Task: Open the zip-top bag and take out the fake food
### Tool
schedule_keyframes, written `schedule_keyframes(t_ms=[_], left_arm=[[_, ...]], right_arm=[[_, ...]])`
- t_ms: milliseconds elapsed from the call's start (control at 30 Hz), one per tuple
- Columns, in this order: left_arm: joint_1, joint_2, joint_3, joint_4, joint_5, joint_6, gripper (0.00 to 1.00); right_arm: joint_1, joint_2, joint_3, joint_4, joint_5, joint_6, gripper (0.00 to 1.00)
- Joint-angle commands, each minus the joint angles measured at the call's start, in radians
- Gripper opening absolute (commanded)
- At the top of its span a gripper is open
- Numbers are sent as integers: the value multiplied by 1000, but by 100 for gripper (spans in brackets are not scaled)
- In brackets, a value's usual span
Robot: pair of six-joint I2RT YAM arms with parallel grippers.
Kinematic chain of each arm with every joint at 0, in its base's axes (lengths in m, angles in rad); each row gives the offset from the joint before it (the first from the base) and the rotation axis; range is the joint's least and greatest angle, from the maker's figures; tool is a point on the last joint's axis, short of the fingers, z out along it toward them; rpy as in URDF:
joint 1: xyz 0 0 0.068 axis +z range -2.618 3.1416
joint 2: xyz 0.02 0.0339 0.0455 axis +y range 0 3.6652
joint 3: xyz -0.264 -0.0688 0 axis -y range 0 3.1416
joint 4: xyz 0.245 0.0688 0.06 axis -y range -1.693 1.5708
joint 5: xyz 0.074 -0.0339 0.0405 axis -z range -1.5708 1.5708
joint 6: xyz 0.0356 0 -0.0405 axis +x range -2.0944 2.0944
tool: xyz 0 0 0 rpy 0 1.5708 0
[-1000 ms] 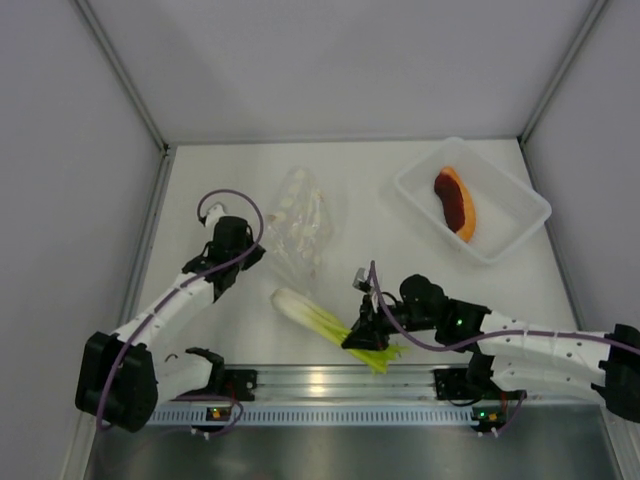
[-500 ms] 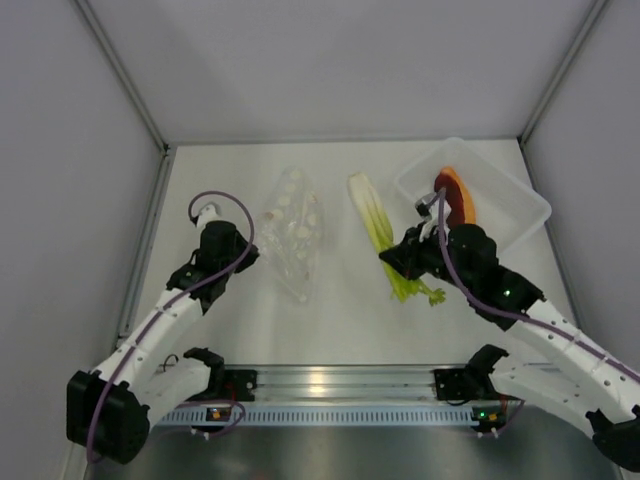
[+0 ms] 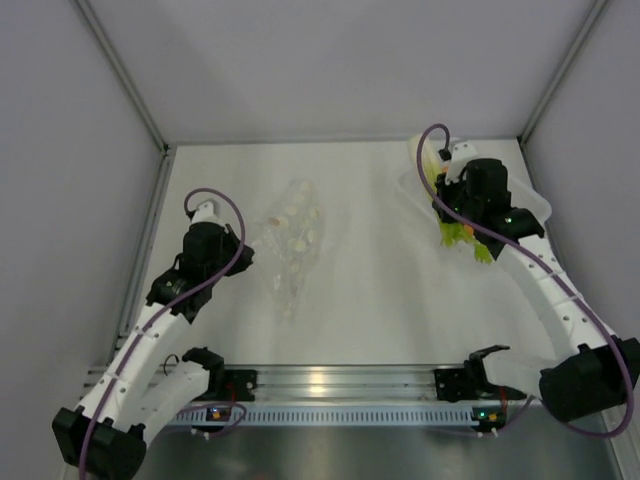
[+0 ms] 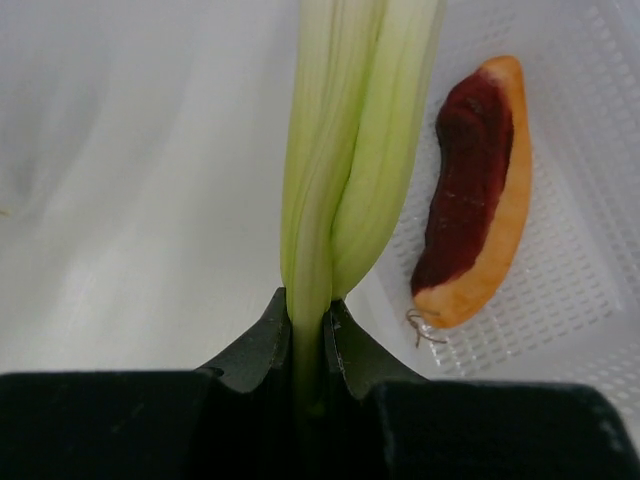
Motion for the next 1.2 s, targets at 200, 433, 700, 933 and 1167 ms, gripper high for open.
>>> schedule_keyframes(t_ms=[200,433,700,933,1167], left_arm=[[8,-43,67,-70,65,94,0],[8,-54,54,-81,82,126,0],[9,-48,73,-107,53,181,0],[11,-36,77,-110,47,195,0],[12,-33,77,-110,51,195,0]], right_arm=[[-82,180,41,76,109,-307,0],[-134,350,134,28,204,-366,0],[-160,479,171,-4,278,-399,0],[-170,424,127,9,273,-421,0],[-177,404,127,-23,282,-436,0]])
